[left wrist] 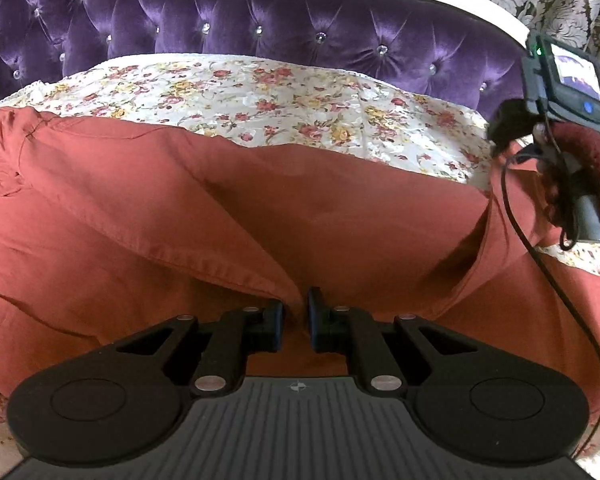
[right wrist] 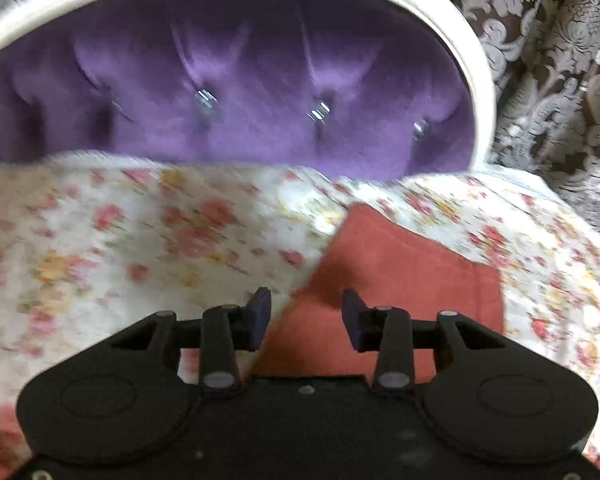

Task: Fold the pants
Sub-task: 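Carry the hems over toward the waistband with both grippers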

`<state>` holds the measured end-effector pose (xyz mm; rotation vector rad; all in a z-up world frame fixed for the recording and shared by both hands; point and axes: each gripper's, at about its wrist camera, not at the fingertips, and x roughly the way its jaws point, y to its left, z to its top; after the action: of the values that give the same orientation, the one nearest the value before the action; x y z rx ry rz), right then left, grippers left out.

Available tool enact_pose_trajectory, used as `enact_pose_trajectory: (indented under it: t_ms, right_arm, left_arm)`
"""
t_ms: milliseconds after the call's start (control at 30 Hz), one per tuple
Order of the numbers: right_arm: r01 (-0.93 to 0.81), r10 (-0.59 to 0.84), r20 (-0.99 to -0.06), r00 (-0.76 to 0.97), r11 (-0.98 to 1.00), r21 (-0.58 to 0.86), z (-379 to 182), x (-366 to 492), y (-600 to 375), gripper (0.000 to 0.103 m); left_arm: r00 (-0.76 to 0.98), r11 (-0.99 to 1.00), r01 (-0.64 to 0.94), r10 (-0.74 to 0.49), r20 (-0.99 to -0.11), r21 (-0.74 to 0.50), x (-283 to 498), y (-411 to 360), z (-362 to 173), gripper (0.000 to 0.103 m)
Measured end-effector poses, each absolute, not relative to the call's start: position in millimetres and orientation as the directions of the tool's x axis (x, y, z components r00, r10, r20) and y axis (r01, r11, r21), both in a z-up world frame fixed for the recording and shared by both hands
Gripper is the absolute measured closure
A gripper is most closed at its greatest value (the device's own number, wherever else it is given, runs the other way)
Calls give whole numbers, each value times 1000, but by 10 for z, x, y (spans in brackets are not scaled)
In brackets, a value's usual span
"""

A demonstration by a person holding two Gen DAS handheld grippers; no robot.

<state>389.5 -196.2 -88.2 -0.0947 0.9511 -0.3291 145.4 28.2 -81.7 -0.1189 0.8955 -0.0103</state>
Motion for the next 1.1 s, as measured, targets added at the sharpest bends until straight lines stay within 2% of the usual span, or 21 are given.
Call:
enact_pose_trajectory:
  t_ms: [33, 67, 133, 367, 433, 533, 633, 700, 733, 767, 1100]
  right_arm:
    - [240, -315, -795, 519, 946, -218, -906, 3882, -2014, 100]
    - [235, -265, -818, 510, 958, -164, -911, 3852, -2098, 102]
    - [252, -240, -813, 530, 960, -119, -811, 3727, -2238, 102]
    - [342, -218, -661, 718, 938, 62, 84, 2443, -2963, 102]
    - [370, -222, -662, 715, 925, 89, 142, 2055, -3145, 101]
    - [414, -218, -714, 665, 904, 109, 10, 1509, -3329, 100]
    - [450, -199, -781, 592, 886, 114, -327, 1175, -3467, 89]
    - [472, -176, -788, 590, 867, 160, -483, 1006, -3608, 65]
    - [492, -173, -789, 590, 851, 181, -518, 952, -3669, 41]
    - [518, -172, -788, 591, 830, 207, -549, 924, -3743, 38]
    - [632, -189, -768, 612, 701, 331, -660, 862, -4264, 38]
  left_arm:
    - [627, 994, -40, -56, -777, -104, 1463, 279, -814, 92]
    - [629, 994, -38, -54, -776, -100, 1467, 273, -807, 92]
    - [637, 995, -36, -50, -769, -94, 1465, 269, -773, 92]
    - [689, 997, -25, -37, -724, -75, 1240, 255, -552, 91]
    - [687, 997, -21, -43, -725, -79, 1169, 259, -538, 91]
    - [666, 997, -21, -46, -745, -80, 1073, 266, -601, 91]
    - [636, 995, -31, -50, -770, -91, 1043, 280, -728, 91]
    - [633, 995, -33, -52, -772, -94, 1050, 289, -755, 91]
    - [634, 995, -32, -52, -772, -93, 1049, 294, -754, 91]
    - [635, 995, -33, -51, -771, -93, 1053, 294, -750, 91]
    - [627, 998, -23, -37, -778, -66, 1063, 268, -800, 91]
